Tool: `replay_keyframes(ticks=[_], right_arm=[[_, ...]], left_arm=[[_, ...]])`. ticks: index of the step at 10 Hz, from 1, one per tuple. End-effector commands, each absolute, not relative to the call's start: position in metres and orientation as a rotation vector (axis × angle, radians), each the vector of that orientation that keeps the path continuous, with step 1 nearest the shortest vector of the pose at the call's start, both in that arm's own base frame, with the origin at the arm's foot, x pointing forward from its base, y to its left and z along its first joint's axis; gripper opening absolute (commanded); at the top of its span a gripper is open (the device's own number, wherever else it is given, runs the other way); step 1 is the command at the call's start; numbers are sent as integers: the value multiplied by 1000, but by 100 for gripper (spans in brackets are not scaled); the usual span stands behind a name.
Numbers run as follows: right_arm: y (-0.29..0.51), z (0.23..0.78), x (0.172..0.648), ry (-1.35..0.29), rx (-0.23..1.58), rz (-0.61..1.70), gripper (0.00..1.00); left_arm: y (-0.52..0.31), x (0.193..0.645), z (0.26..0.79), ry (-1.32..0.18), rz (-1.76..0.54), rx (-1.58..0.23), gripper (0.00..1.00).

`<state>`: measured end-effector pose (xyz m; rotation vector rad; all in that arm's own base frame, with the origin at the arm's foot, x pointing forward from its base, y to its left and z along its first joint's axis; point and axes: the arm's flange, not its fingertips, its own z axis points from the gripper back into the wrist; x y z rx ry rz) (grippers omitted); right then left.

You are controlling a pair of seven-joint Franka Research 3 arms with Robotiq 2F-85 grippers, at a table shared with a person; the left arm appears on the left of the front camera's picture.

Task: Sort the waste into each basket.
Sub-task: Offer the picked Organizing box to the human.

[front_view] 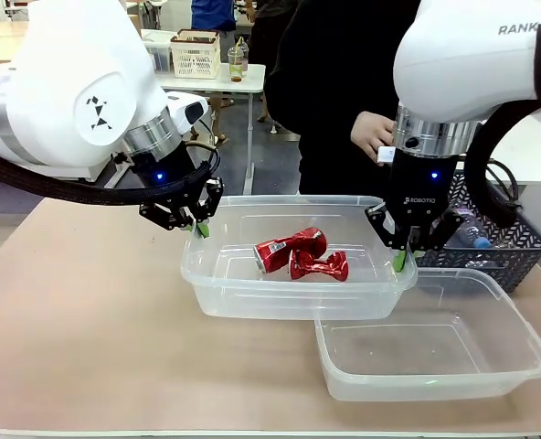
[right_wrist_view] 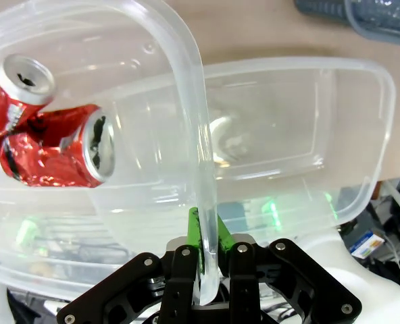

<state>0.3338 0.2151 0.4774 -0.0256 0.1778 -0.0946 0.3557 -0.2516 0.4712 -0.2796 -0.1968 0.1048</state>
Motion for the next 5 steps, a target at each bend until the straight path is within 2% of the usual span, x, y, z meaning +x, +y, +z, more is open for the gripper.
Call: replay_keyframes(ticks=[1,5], right_arm=[[214,477,333,185,-30,-88,6],[214,477,333,185,-30,-88,6]], left_arm=[[-251,358,479,-202,102,-291,9],[-251,358,479,-202,102,-291,9]])
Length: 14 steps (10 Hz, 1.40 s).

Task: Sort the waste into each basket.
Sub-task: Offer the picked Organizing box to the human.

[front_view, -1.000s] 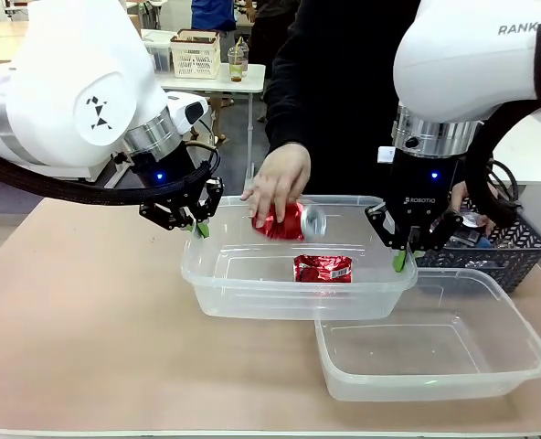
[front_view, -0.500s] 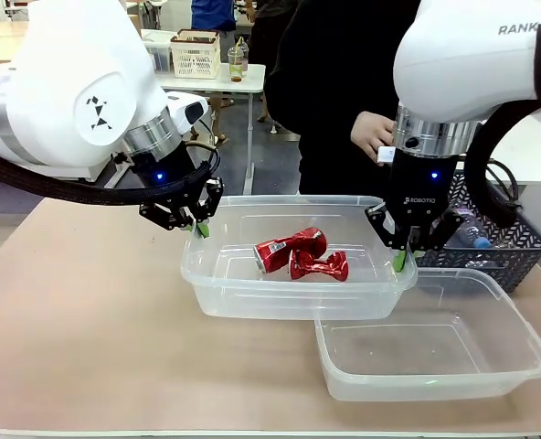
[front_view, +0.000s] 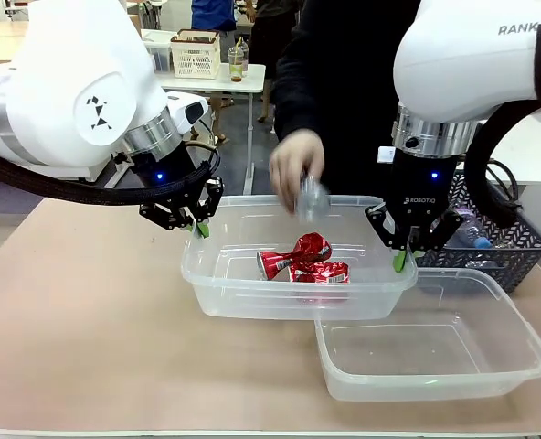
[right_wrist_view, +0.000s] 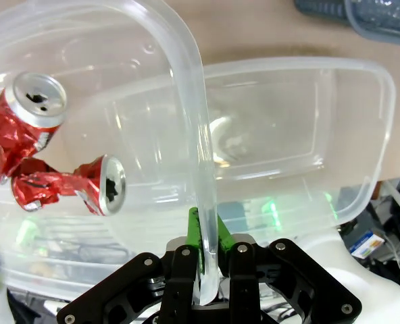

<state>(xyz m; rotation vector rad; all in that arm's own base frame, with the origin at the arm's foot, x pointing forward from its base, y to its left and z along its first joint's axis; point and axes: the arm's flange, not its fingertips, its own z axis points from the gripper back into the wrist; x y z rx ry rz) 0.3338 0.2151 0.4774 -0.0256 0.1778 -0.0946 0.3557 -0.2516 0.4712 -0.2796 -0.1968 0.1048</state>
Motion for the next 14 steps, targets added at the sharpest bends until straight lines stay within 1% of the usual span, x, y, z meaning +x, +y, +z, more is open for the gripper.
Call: replay_keyframes(ticks=[1,13,14], right_arm=[[214,477,333,185,-30,-88,6],[214,477,333,185,-30,-88,6],[215,477,334,178,-26,-95,6]], left_arm=[[-251,358,479,-202,102,-291,9],[-251,358,479,-202,102,-291,9],[-252,356,471,-197,105,-280,9]])
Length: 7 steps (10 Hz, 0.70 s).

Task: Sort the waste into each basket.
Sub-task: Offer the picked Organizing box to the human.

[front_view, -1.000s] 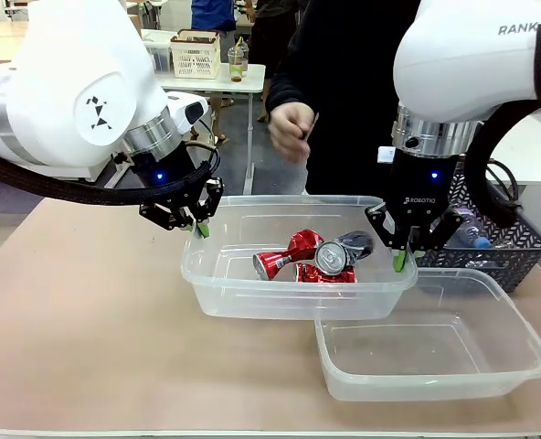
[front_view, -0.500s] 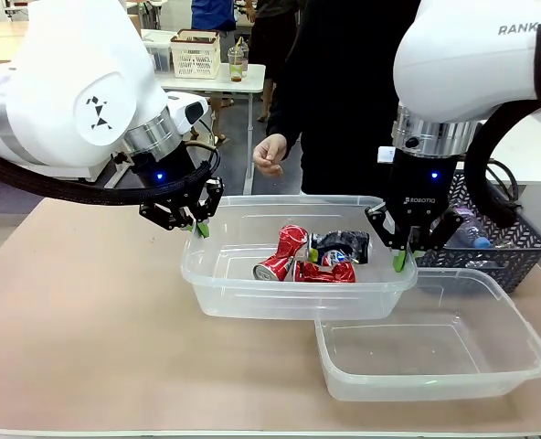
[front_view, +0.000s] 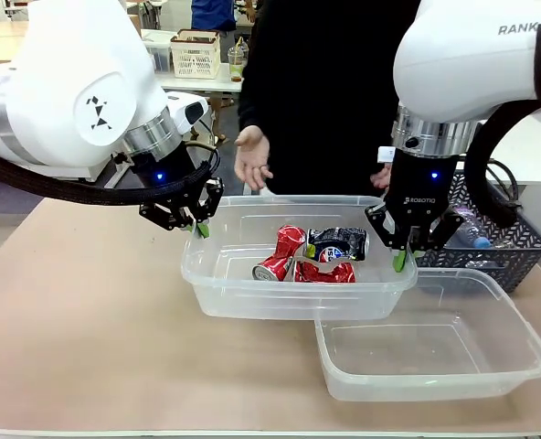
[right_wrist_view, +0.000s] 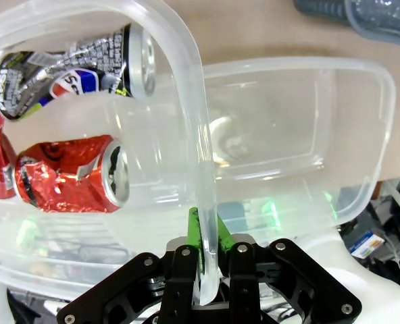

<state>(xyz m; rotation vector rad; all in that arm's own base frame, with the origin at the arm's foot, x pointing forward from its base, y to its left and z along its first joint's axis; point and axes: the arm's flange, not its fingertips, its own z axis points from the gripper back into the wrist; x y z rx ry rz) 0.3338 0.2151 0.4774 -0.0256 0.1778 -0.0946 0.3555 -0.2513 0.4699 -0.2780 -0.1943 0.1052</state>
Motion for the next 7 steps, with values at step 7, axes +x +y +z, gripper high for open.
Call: replay_keyframes(ticks=[7], right_arm=[[277,502,493,227,-34,-9,6]], left_arm=[[-273,443,495,-373,301,-391,9]])
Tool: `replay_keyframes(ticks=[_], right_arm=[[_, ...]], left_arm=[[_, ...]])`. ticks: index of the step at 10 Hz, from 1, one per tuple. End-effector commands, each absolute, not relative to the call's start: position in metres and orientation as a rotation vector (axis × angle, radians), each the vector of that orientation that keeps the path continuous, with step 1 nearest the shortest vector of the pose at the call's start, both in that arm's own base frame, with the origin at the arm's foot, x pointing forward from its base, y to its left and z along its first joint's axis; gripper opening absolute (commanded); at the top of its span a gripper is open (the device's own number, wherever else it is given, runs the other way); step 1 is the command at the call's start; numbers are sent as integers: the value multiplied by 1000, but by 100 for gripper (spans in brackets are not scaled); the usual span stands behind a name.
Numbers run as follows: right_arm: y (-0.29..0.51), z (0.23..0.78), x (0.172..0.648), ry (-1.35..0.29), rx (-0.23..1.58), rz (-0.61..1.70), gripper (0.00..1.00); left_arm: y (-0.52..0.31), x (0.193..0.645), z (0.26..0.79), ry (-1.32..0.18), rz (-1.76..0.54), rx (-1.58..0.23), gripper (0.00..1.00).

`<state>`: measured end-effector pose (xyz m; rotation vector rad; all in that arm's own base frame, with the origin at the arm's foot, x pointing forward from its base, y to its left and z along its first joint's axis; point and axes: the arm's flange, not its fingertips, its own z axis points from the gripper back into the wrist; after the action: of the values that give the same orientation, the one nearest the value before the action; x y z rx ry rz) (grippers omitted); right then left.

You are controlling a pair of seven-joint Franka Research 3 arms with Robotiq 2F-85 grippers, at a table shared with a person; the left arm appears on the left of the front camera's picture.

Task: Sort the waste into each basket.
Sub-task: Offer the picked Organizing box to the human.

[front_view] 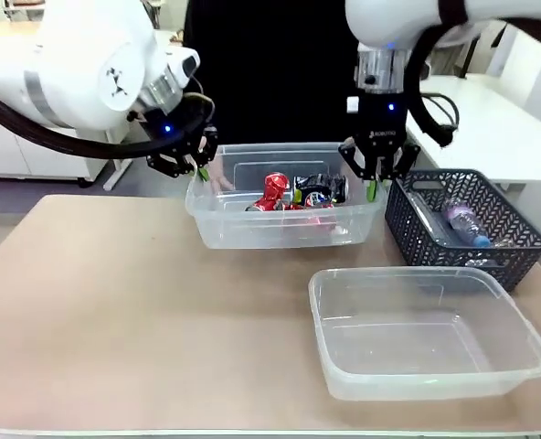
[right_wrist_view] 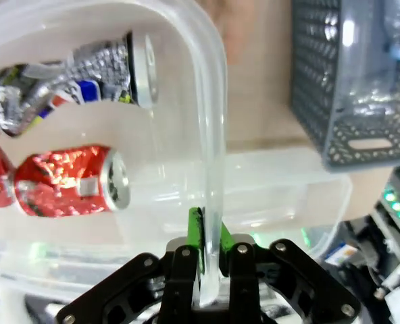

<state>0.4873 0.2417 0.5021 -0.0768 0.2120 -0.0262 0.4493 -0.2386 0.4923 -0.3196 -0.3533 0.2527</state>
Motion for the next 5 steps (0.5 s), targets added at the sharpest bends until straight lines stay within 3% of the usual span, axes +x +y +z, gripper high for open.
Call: replay_keyframes(ticks=[1,2,5], right_arm=[[281,494,498,214,-7,-28,6],[242,502,487,212,-77,-26,6],[242,502,487,212,-77,-26,6]], left_arm=[[-242,443,501,-363,232,-320,9],[-242,443,501,-363,232,-320,9],[-242,443,501,-363,232,-320,9]])
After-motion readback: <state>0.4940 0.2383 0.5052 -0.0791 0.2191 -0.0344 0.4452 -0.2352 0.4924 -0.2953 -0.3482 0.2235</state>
